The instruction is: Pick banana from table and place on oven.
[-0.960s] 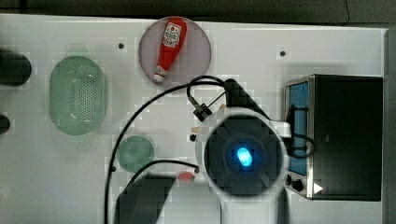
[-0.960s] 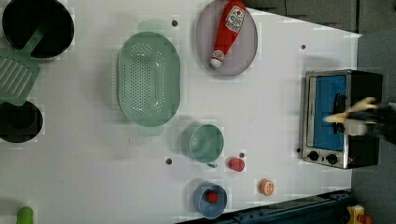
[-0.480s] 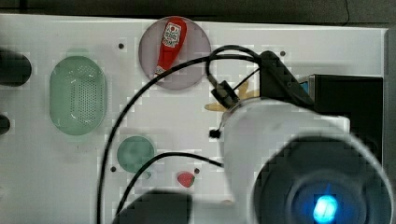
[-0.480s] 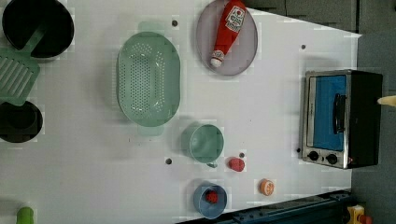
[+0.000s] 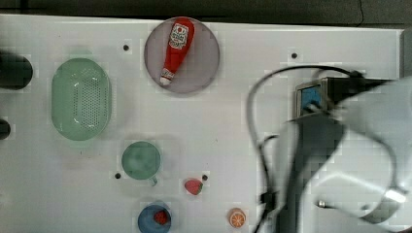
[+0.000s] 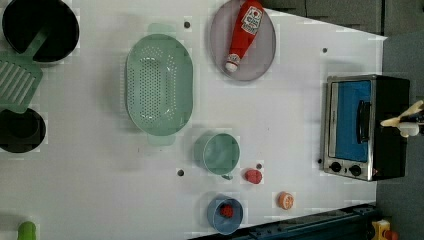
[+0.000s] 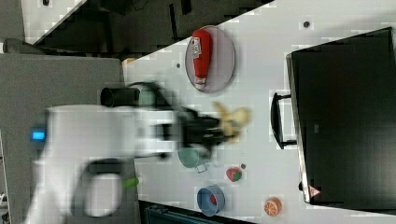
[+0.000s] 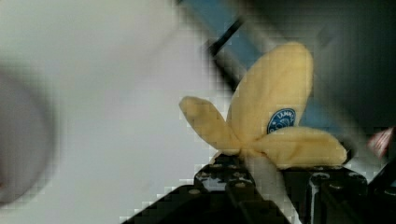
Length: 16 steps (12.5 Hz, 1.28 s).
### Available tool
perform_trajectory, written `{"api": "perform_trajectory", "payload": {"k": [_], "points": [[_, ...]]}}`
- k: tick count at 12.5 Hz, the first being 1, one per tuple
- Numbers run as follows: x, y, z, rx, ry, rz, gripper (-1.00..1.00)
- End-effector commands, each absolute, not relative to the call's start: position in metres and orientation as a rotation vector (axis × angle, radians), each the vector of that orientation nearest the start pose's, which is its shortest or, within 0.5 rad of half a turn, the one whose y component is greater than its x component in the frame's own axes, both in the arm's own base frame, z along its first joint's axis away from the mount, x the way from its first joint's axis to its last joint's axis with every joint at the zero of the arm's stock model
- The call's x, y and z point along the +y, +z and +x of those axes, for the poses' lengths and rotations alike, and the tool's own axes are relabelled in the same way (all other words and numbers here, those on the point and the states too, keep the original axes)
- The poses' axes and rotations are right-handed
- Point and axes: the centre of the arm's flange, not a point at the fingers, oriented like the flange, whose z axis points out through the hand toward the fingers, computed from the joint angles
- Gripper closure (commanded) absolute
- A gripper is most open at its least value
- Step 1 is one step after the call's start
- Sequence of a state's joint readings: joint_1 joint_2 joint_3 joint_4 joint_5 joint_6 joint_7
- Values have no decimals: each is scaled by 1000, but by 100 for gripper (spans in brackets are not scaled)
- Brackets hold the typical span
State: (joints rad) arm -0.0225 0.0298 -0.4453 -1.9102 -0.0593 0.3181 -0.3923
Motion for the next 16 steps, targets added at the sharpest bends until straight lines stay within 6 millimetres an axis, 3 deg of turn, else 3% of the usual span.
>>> {"api": "perform_trajectory", "payload": {"k": [1,4,7,10,13,16], "points": [[-329,489,474,1025,-63,-3052,47],[-364,463,464,964,-20,-3109,38],[-368,454,464,979,7,-3110,-27],[-367,459,468,972,-22,-3118,-95],[-352,471,481,915,-62,-3133,-100],[-311,519,501,905,-142,-3106,-100]]}}
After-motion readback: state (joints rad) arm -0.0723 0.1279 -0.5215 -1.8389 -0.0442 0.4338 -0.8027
